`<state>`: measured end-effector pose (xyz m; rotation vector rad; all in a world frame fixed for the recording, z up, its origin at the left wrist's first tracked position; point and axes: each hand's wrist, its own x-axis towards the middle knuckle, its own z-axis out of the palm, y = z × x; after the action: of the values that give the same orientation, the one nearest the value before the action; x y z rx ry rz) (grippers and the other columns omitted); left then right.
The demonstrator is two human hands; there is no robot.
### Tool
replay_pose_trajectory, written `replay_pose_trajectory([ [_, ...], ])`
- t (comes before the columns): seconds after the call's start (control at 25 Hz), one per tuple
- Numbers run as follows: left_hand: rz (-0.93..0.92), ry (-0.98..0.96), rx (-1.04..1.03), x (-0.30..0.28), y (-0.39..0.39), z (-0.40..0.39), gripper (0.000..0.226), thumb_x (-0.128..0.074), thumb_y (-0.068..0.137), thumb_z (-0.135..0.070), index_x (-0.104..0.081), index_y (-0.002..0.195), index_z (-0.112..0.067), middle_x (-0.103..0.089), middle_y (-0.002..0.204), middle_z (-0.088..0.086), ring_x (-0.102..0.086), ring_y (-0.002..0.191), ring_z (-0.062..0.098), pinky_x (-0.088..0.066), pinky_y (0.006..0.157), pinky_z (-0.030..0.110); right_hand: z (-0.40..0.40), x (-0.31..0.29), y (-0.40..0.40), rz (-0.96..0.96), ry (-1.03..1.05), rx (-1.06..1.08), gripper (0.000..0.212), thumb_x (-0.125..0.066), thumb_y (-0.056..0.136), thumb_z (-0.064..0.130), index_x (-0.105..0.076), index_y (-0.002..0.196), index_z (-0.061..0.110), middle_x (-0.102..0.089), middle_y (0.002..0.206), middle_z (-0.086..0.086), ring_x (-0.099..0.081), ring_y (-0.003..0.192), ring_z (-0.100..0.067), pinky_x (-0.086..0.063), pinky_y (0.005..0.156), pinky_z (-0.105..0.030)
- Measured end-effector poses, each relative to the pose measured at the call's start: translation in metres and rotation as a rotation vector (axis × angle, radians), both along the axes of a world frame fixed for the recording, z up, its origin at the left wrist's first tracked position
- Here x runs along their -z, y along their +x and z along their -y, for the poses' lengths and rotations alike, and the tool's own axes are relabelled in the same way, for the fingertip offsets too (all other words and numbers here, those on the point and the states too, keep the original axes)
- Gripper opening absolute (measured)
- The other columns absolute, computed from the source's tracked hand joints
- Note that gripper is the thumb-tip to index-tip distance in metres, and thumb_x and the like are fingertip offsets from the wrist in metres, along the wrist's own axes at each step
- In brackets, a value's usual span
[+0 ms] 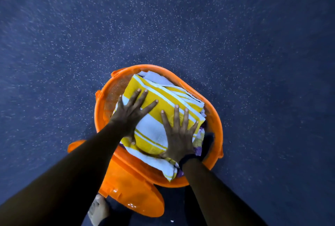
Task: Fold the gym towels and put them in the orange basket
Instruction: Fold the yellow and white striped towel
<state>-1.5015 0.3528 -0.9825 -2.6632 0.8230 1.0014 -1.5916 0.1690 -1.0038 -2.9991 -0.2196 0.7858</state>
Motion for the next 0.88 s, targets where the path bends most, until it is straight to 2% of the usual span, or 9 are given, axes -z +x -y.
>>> replay_pose_trajectory([
  [0.08, -0.004, 0.058, 0.012, 0.020, 0.008, -0.002, 0.165, -0.086, 0.033, -0.063, 0.039, 0.138, -0.035, 0.029, 0.155, 0.012, 0.016, 0.146, 0.034, -0.022, 0.106, 0.067, -0.003, 0.013, 0.004, -0.034, -0.026, 0.014, 0.146, -0.081, 0.035, 0.069, -0.005, 0.154, 0.032, 0.001, 0.160, -0.021, -0.006, 0.143, -0.051, -0.019, 0.098, -0.076],
  [0.24, 0.007, 0.024, 0.056, 0.049, 0.019, -0.011, 0.171, -0.086, 0.024, -0.064, 0.036, 0.139, -0.037, 0.029, 0.155, 0.013, 0.014, 0.146, 0.034, -0.022, 0.105, 0.069, -0.009, 0.038, 0.011, -0.019, -0.055, -0.013, 0.143, -0.069, 0.038, 0.082, -0.005, 0.154, 0.030, 0.001, 0.160, -0.022, -0.001, 0.142, -0.053, -0.019, 0.096, -0.078],
  [0.32, 0.000, 0.010, 0.032, 0.050, 0.018, -0.015, 0.171, -0.086, 0.023, -0.064, 0.035, 0.140, -0.038, 0.029, 0.155, 0.012, 0.015, 0.146, 0.034, -0.022, 0.104, 0.070, -0.009, 0.034, 0.010, -0.026, -0.067, -0.022, 0.147, -0.065, 0.036, 0.087, -0.003, 0.155, 0.028, 0.002, 0.160, -0.023, 0.001, 0.143, -0.053, -0.019, 0.096, -0.078],
  [0.44, 0.007, 0.023, 0.026, 0.030, 0.012, -0.011, 0.168, -0.087, 0.025, -0.061, 0.033, 0.141, -0.038, 0.027, 0.156, 0.012, 0.014, 0.146, 0.034, -0.022, 0.106, 0.069, -0.009, 0.021, 0.010, -0.071, -0.067, -0.011, 0.156, -0.069, 0.028, 0.086, 0.003, 0.154, 0.028, 0.006, 0.160, -0.021, 0.003, 0.143, -0.052, -0.018, 0.097, -0.078],
  [0.56, 0.011, 0.035, 0.059, -0.010, 0.006, -0.012, 0.156, -0.084, 0.040, -0.062, 0.027, 0.145, -0.035, 0.025, 0.157, 0.014, 0.014, 0.147, 0.034, -0.016, 0.110, 0.067, -0.004, -0.014, 0.007, -0.148, -0.073, -0.017, 0.158, -0.071, 0.030, 0.083, 0.011, 0.153, 0.028, 0.012, 0.160, -0.019, 0.004, 0.144, -0.050, -0.020, 0.099, -0.077],
  [0.64, 0.036, 0.026, 0.052, -0.039, 0.002, -0.017, 0.142, -0.077, 0.053, -0.067, 0.023, 0.148, -0.033, 0.022, 0.158, 0.014, 0.012, 0.147, 0.032, -0.010, 0.114, 0.061, 0.003, -0.042, 0.008, -0.167, -0.021, -0.038, 0.143, -0.065, 0.047, 0.085, 0.014, 0.152, 0.030, 0.018, 0.159, -0.015, 0.009, 0.145, -0.046, -0.016, 0.104, -0.074],
  [0.76, 0.118, -0.088, -0.130, -0.089, 0.001, -0.028, 0.127, -0.066, 0.061, -0.075, 0.011, 0.151, -0.032, 0.010, 0.161, 0.011, 0.004, 0.148, 0.030, -0.012, 0.116, 0.056, 0.011, -0.092, 0.017, -0.097, 0.094, 0.044, 0.111, -0.035, 0.068, 0.087, 0.005, 0.154, 0.028, 0.010, 0.161, -0.011, 0.005, 0.148, -0.037, -0.004, 0.112, -0.066],
  [0.8, 0.131, -0.142, -0.218, -0.108, 0.001, -0.032, 0.122, -0.064, 0.064, -0.076, 0.006, 0.153, -0.030, 0.006, 0.161, 0.011, 0.001, 0.148, 0.031, -0.013, 0.116, 0.055, 0.013, -0.111, 0.021, -0.039, 0.106, 0.075, 0.107, -0.033, 0.071, 0.085, 0.001, 0.155, 0.027, 0.005, 0.162, -0.012, 0.001, 0.148, -0.036, -0.005, 0.113, -0.065],
  [0.88, 0.169, -0.218, -0.373, -0.146, -0.001, -0.044, 0.115, -0.062, 0.068, -0.074, -0.002, 0.154, -0.026, -0.003, 0.161, 0.013, -0.006, 0.148, 0.031, -0.016, 0.116, 0.054, 0.014, -0.149, 0.032, 0.045, 0.115, 0.095, 0.102, -0.040, 0.077, 0.078, -0.002, 0.155, 0.025, 0.000, 0.162, -0.012, -0.004, 0.148, -0.035, -0.009, 0.115, -0.062],
])
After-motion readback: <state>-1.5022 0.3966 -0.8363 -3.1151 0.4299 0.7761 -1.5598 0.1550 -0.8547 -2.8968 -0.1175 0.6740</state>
